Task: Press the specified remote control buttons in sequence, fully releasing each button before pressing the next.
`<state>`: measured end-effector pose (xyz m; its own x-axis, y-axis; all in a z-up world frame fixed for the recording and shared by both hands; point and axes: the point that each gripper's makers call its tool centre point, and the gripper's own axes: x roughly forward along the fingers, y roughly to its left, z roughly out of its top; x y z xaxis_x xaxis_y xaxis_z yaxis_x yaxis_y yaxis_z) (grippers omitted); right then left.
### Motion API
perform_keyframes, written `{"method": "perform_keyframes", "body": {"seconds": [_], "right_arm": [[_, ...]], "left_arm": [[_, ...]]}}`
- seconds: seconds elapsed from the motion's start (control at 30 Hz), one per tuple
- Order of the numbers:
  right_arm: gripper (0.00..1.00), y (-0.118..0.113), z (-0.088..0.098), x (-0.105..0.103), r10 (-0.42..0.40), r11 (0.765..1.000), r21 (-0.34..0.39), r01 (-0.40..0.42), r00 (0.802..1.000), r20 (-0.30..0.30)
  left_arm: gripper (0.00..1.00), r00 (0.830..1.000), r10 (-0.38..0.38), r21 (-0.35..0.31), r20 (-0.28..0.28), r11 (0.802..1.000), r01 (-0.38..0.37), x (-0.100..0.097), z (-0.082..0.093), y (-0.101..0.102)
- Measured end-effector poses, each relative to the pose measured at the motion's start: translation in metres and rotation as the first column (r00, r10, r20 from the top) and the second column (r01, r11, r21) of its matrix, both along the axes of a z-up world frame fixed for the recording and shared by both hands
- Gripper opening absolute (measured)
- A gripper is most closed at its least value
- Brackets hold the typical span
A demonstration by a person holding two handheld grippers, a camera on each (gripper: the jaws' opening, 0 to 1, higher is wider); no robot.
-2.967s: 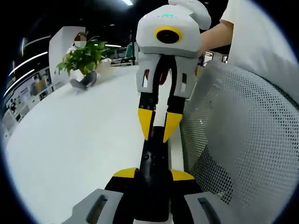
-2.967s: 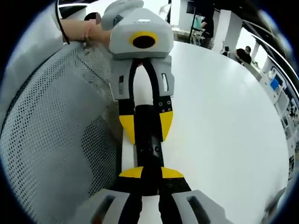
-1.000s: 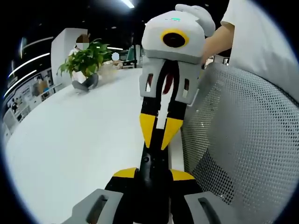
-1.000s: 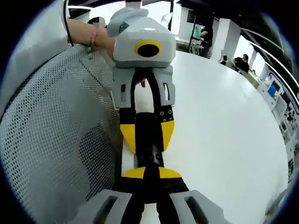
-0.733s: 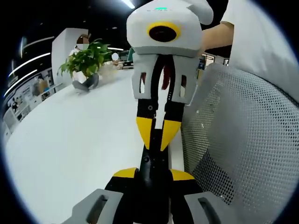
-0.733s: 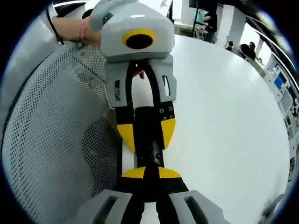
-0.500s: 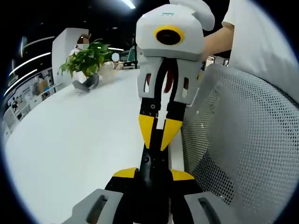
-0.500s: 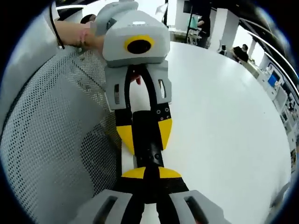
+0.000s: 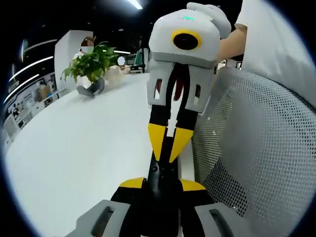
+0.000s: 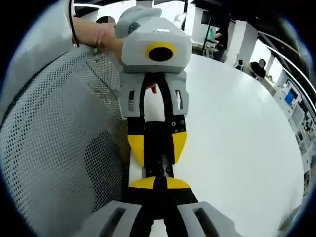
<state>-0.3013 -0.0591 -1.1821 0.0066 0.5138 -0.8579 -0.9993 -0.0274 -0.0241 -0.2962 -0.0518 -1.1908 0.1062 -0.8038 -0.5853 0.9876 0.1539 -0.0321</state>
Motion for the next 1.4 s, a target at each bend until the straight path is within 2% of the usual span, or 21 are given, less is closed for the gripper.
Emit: {"method": "perform_keyframes", "body": {"seconds": [0.07, 0.1, 0.17, 0.27, 0.3, 0.4, 0.67, 0.77, 0.8, 0.87, 0.93, 0.97, 1.03, 1.27, 1.33, 1.4], "right_arm": [[0.0, 0.001, -0.001, 0.003, -0.002, 0.999, -0.036, 0.002, 1.0, -0.002], [0.0, 0.001, -0.002, 0.005, 0.014, 0.999, -0.049, -0.013, 1.0, 0.02], [0.0, -0.001, -0.003, 0.005, -0.008, 0.999, -0.052, 0.008, 1.0, 0.005], [0.0, -0.002, -0.003, 0.004, -0.029, 0.999, -0.026, 0.029, 0.999, 0.025], [0.0, -0.002, -0.002, 0.004, -0.041, 0.999, 0.004, 0.041, 0.999, 0.034], [0.0, -0.003, 0.0, 0.004, -0.089, 0.995, 0.052, 0.088, 0.996, 0.02], [0.0, -0.001, 0.0, 0.001, -0.058, 0.998, 0.037, 0.057, 0.998, 0.027], [0.0, -0.001, -0.001, 0.001, -0.036, 0.999, 0.013, 0.036, 0.999, 0.028], [0.0, 0.0, -0.002, 0.001, -0.028, 0.999, -0.017, 0.029, 0.999, 0.036], [0.0, 0.001, -0.002, 0.001, -0.01, 0.999, -0.033, 0.012, 0.998, 0.055], [0.0, 0.0, -0.002, 0.001, -0.031, 0.999, -0.028, 0.032, 0.999, 0.043], [0.0, 0.0, -0.001, 0.002, -0.072, 0.997, -0.006, 0.072, 0.997, 0.015], [0.0, -0.002, 0.0, 0.003, -0.087, 0.996, 0.019, 0.087, 0.996, -0.004], [0.0, -0.007, 0.0, 0.002, -0.055, 0.998, -0.016, 0.056, 0.998, 0.007], [0.0, -0.014, -0.001, 0.004, -0.073, 0.997, -0.024, 0.073, 0.997, 0.0], [0.0, -0.013, 0.0, 0.004, -0.11, 0.994, 0.002, 0.11, 0.994, -0.018]], "left_arm": [[0.25, 1.0, -0.001, 0.0, 0.001, 1.0, 0.001, 0.0, 0.0, 0.0], [0.25, 1.0, -0.001, 0.0, 0.001, 1.0, 0.001, 0.0, 0.0, 0.0], [0.25, 1.0, -0.001, -0.001, 0.0, 1.0, 0.001, 0.0, 0.0, 0.0], [0.25, 1.0, -0.003, -0.001, 0.001, 1.0, 0.003, 0.0, 0.0, 0.0], [0.25, 1.0, -0.003, 0.0, 0.002, 1.0, 0.003, 0.0, 0.0, 0.001], [0.25, 1.0, -0.003, 0.0, 0.002, 1.0, 0.003, 0.0, 0.0, 0.0], [0.25, 1.0, -0.005, 0.0, 0.002, 1.0, 0.005, 0.0, 0.0, 0.0], [0.25, 1.0, -0.004, 0.0, 0.002, 1.0, 0.004, 0.0, 0.0, 0.0], [0.25, 1.0, -0.004, 0.0, 0.002, 1.0, 0.004, 0.0, 0.0, 0.0], [0.25, 1.0, -0.007, 0.0, 0.001, 1.0, 0.007, 0.0, 0.0, 0.0], [0.25, 1.0, -0.007, 0.0, 0.001, 1.0, 0.007, 0.0, 0.0, 0.0], [0.25, 1.0, -0.007, 0.001, 0.001, 1.0, 0.007, 0.0, 0.0, 0.0], [0.25, 1.0, -0.007, 0.002, 0.003, 1.0, 0.007, 0.0, 0.0, 0.0], [0.25, 1.0, -0.006, 0.0, 0.002, 1.0, 0.006, 0.0, 0.0, 0.0], [0.25, 1.0, -0.008, -0.001, 0.0, 1.0, 0.008, 0.0, 0.0, 0.0], [0.25, 1.0, -0.007, -0.001, 0.0, 1.0, 0.007, 0.0, 0.0, 0.0]]}}
